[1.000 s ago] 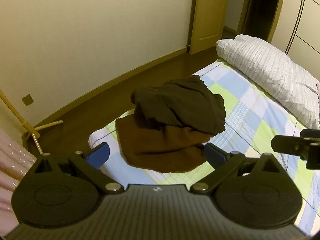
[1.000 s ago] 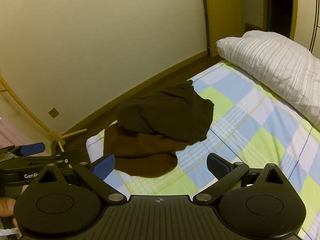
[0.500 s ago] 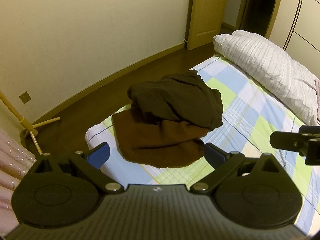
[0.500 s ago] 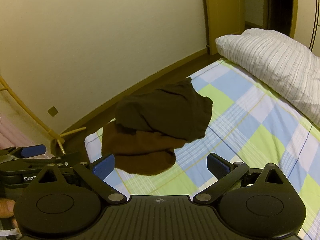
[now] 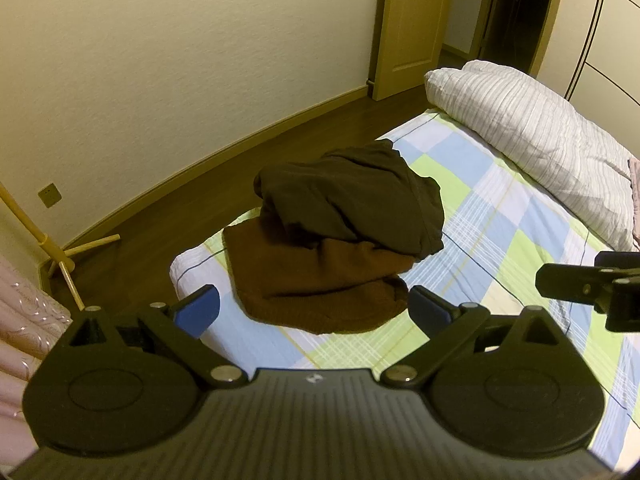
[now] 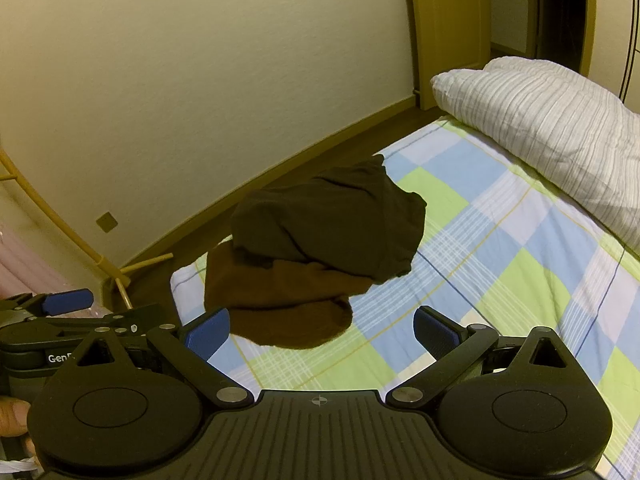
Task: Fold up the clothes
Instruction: 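Approach the crumpled dark brown shirt with both grippers open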
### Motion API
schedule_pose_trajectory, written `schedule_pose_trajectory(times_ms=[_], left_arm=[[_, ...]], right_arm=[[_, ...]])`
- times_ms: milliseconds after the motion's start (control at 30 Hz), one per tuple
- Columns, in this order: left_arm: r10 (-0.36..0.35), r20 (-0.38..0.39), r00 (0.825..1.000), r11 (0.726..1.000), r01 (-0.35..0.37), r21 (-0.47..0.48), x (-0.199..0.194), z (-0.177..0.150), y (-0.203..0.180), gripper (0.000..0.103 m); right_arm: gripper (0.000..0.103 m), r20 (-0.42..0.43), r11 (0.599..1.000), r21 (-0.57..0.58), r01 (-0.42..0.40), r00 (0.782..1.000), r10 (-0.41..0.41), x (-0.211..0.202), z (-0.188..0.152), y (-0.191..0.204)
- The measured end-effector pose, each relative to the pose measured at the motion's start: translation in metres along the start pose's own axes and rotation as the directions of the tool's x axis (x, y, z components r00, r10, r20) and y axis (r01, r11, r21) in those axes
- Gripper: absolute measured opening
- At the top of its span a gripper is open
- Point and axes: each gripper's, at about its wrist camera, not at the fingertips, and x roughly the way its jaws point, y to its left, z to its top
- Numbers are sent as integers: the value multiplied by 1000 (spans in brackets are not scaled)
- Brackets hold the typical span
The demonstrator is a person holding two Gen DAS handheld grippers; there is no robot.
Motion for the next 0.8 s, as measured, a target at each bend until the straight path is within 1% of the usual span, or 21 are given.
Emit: schedule_pose_trajectory(times_ms=[800], left_arm=[[23,-15,1000,1000,-23,-5,0,-11,-11,99]], right_arm=[[101,-17,1000,8,-9,1000,9,1,-8,-10]])
